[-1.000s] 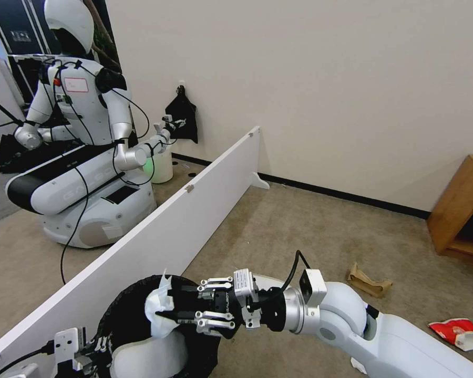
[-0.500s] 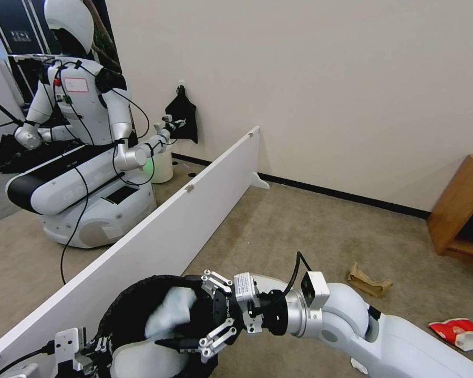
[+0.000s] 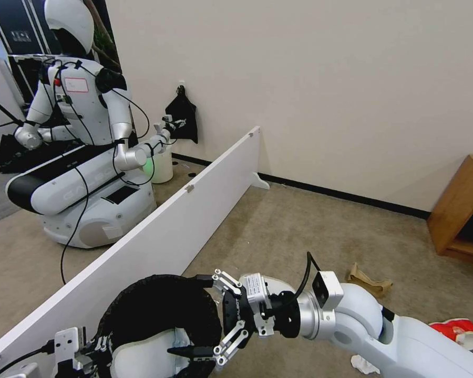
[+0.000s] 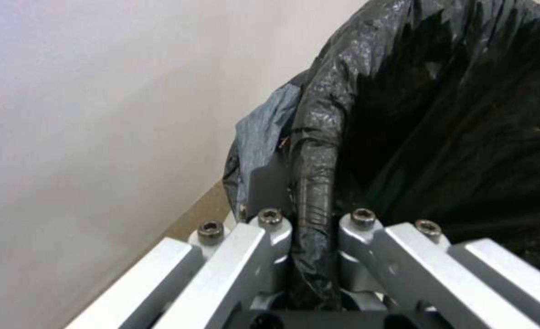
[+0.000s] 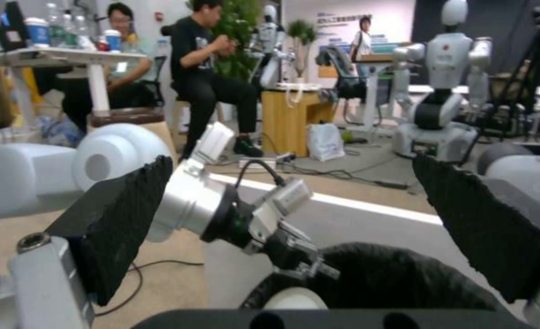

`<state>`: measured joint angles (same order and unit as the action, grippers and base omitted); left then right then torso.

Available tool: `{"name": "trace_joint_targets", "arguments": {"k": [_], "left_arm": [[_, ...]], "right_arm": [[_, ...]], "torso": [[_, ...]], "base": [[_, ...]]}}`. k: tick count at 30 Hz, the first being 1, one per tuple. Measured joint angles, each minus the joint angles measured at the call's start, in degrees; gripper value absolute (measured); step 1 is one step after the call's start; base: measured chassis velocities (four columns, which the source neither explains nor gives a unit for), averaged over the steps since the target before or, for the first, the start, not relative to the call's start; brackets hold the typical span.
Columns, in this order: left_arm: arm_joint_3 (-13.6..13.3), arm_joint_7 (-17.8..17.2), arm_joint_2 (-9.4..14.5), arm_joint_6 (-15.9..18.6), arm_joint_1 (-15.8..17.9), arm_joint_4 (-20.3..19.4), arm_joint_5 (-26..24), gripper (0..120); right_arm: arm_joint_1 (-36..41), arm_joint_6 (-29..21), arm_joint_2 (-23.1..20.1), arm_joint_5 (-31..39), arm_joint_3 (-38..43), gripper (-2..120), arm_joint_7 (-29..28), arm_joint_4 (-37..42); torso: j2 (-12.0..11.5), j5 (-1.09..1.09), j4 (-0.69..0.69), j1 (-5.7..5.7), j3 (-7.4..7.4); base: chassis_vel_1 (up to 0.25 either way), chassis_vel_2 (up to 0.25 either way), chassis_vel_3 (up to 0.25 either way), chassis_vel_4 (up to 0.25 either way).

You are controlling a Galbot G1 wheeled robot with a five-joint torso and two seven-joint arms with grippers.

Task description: Pick up the trash bin, then pick up the garbage from the floor and place it into the trash bin.

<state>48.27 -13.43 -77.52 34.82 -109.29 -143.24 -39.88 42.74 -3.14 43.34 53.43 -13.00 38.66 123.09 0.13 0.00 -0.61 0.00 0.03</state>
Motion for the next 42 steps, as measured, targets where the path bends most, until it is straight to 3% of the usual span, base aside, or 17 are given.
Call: {"name": "trace_joint_targets", "arguments": {"k": [4,7,8,10,14,16,23,26,27,29,30,33,42], "left_arm": [[0.07,0.03,0.0,0.0,-0.06,0.0,0.22,4],[0.13,0.16,-0.06,-0.14,0.17,0.0,0.6,4],[0.13,0.16,-0.06,-0.14,0.17,0.0,0.6,4],[0.01,0.29,-0.06,-0.2,0.37,0.0,0.82,4],[-0.33,0.44,0.0,-0.25,0.6,0.0,1.19,4],[-0.62,0.86,0.06,-0.25,0.77,0.17,1.5,4],[-0.87,1.38,0.49,-0.44,0.94,1.14,2.19,4],[-1.28,1.73,1.18,-0.73,0.97,1.66,2.19,4],[-1.28,1.73,1.18,-0.73,0.97,1.66,2.19,4],[-1.52,2.01,1.45,-0.92,1.08,2.4,2.22,4],[-1.52,2.01,1.45,-0.92,1.08,2.4,2.22,4],[-1.54,2.33,2.33,-1.87,1.17,3.63,2.12,4],[-1.85,2.72,4.08,-3.24,1.85,5.87,1.48,4]], "right_arm": [[4.42,0.33,-0.56,-0.03,4.48,100,-2.41,0.1],[13.54,0.32,-0.25,-2.62,15.98,100,-10.44,0.14],[13.54,0.32,-0.25,-2.62,15.98,100,-10.44,0.14],[21.09,0.56,0.6,-6.99,24.88,100,-17.7,-0.49],[28.61,1.29,1.86,-10.42,32.39,100,-22.77,-0.84],[36.57,1.04,3.35,-14.5,39.9,100,-25.3,-0.69],[48.57,0.82,9.74,-23.71,50.47,100,-28.47,-0.78],[54.14,1.84,15.91,-29.44,55.35,100,-28.97,-1.13],[54.14,1.84,15.91,-29.44,55.35,100,-28.97,-1.13],[56.49,2.68,21.31,-33.68,57.47,100,-29.4,-1.31],[56.49,2.68,21.31,-33.68,57.47,100,-29.4,-1.31],[58.73,4.62,26.93,-37.29,59.52,100,-29.39,-2.91],[62.86,8.14,31.85,-40.38,62.81,100,-29.15,-6.13]], "torso": [[0.0,0.0,0.01,0.0,0.0],[0.0,0.0,-0.01,0.0,0.0],[0.0,0.0,-0.01,0.0,0.0],[0.0,0.01,-0.01,0.0,0.0],[0.0,0.02,0.0,0.0,0.0],[0.0,0.01,-0.03,0.0,0.0],[0.01,-0.01,0.0,0.0,-0.01],[0.01,-0.02,0.0,0.0,0.0],[0.01,-0.02,0.0,0.0,0.0],[0.01,0.0,0.0,0.0,-0.01],[0.01,0.0,0.0,0.0,-0.01],[0.0,0.01,0.0,0.0,-0.01],[0.0,0.0,-0.02,0.0,0.0]], "base": [[0.0,0.0,0.0,0.0],[0.0,0.0,0.0,0.0],[0.0,0.0,0.0,0.0],[0.0,0.0,0.0,0.0],[0.0,0.0,0.0,0.0],[0.0,0.0,0.0,0.0],[0.0,0.0,0.0,0.0],[0.0,0.0,0.0,0.0],[0.0,0.0,0.0,0.0],[0.0,0.0,0.0,0.0],[0.0,0.0,0.0,0.0],[0.0,0.0,0.0,0.0],[0.0,0.0,0.0,0.0]]}}
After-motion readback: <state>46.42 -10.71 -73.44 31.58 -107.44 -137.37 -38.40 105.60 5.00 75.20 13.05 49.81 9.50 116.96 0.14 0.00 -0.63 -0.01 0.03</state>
